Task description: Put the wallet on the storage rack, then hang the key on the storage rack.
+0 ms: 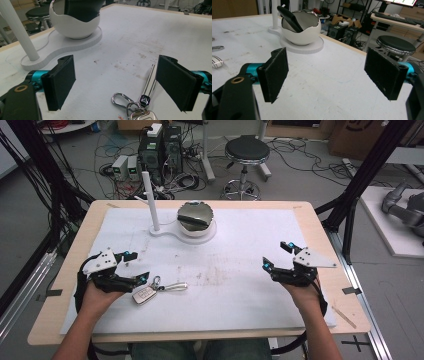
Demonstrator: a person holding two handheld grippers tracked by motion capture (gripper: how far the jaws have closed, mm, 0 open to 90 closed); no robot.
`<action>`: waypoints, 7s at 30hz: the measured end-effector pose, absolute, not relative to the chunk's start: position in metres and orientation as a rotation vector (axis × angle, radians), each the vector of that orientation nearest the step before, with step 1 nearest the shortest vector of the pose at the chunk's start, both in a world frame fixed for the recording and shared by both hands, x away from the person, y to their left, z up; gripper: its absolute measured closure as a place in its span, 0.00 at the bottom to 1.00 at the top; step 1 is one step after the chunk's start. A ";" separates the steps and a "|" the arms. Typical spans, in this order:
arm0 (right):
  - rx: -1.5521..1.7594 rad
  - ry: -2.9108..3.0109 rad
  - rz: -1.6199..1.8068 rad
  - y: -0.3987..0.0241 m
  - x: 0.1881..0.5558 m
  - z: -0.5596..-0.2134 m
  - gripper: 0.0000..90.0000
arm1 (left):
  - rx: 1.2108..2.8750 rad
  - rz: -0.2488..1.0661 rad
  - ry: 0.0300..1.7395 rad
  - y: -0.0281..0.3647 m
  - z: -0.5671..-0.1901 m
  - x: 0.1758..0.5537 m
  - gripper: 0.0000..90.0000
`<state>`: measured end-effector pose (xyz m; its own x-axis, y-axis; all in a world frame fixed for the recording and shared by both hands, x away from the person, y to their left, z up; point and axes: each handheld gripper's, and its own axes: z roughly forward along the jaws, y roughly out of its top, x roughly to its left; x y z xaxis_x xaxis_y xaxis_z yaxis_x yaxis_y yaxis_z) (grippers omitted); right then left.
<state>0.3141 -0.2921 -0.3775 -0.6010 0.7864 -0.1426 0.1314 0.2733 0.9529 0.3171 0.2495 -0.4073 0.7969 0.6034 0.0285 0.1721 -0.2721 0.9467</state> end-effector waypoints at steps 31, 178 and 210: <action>0.826 1.948 1.332 -0.285 0.319 -0.378 0.22 | 1.918 0.361 0.542 0.225 -0.413 0.325 0.21; 0.820 1.971 1.332 -0.278 0.319 -0.381 0.22 | 1.743 0.159 0.837 0.255 -0.345 0.493 0.82; 0.786 1.975 1.351 -0.274 0.317 -0.378 0.22 | 1.668 0.351 0.815 0.268 -0.319 0.448 0.71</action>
<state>0.3174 -0.2741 -0.3782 -0.6359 0.7562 -0.1542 0.1304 0.3022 0.9443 0.4483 0.2675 -0.3185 0.7103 0.6764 -0.1946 0.3240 -0.0689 0.9435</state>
